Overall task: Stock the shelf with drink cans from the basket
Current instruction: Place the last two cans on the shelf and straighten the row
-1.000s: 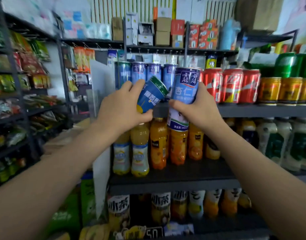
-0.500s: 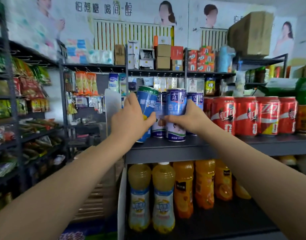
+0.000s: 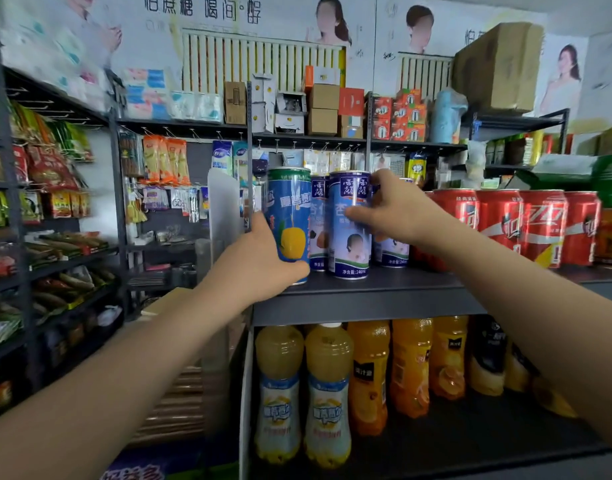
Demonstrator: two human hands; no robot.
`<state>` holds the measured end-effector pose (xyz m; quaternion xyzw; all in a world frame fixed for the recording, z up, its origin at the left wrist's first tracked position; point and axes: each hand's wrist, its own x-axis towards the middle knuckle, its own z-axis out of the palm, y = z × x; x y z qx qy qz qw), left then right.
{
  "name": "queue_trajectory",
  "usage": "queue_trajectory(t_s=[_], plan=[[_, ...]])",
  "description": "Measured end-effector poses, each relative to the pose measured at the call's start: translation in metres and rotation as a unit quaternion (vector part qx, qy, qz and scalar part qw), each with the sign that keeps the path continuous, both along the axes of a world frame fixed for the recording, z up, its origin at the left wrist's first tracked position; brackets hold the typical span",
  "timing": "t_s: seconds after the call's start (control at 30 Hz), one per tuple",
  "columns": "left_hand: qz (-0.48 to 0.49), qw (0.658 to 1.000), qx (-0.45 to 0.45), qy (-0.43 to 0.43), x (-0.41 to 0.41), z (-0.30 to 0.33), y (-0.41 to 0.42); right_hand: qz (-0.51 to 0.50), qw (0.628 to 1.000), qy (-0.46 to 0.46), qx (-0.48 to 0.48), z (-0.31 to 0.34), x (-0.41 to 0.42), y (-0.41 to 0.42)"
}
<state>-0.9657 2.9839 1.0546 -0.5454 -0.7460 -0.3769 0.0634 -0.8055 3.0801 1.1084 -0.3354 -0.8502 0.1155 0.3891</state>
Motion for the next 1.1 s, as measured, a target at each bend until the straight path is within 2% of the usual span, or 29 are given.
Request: queue_trajectory(t_s=[0.2, 0.37, 0.43, 0.53, 0.63, 0.73, 0.87, 0.97, 1.1], plan=[[0.081, 0.99, 0.004, 0.116, 0.008, 0.0, -0.001, -0.015, 0.996, -0.023, 0.081, -0.005, -0.012, -0.001], [0.088, 0.989, 0.006, 0.122, 0.009, -0.002, -0.003, -0.041, 0.989, -0.087, 0.113, 0.004, -0.013, -0.004], [0.083, 0.988, 0.013, 0.126, 0.008, -0.006, -0.005, -0.051, 0.98, -0.075, 0.177, 0.015, -0.016, -0.007], [0.073, 0.99, 0.018, 0.123, 0.006, -0.011, -0.005, 0.041, 0.964, -0.075, 0.25, 0.033, -0.032, -0.02], [0.062, 0.994, 0.0, 0.094, 0.002, -0.011, -0.003, 0.087, 0.966, -0.124, 0.209, 0.046, -0.045, -0.028], [0.046, 0.997, -0.006, 0.066, -0.001, -0.009, -0.001, 0.116, 0.973, -0.098, 0.174, 0.051, -0.047, -0.027], [0.041, 0.997, -0.012, 0.063, -0.001, -0.008, 0.0, 0.135, 0.973, -0.063, 0.177, 0.046, -0.046, -0.025], [0.032, 0.997, -0.008, 0.063, -0.002, -0.009, 0.001, 0.105, 0.976, -0.073, 0.176, 0.05, -0.032, -0.02], [0.04, 0.996, 0.001, 0.081, -0.003, -0.012, 0.002, 0.02, 0.975, -0.161, 0.149, 0.052, -0.013, -0.005]])
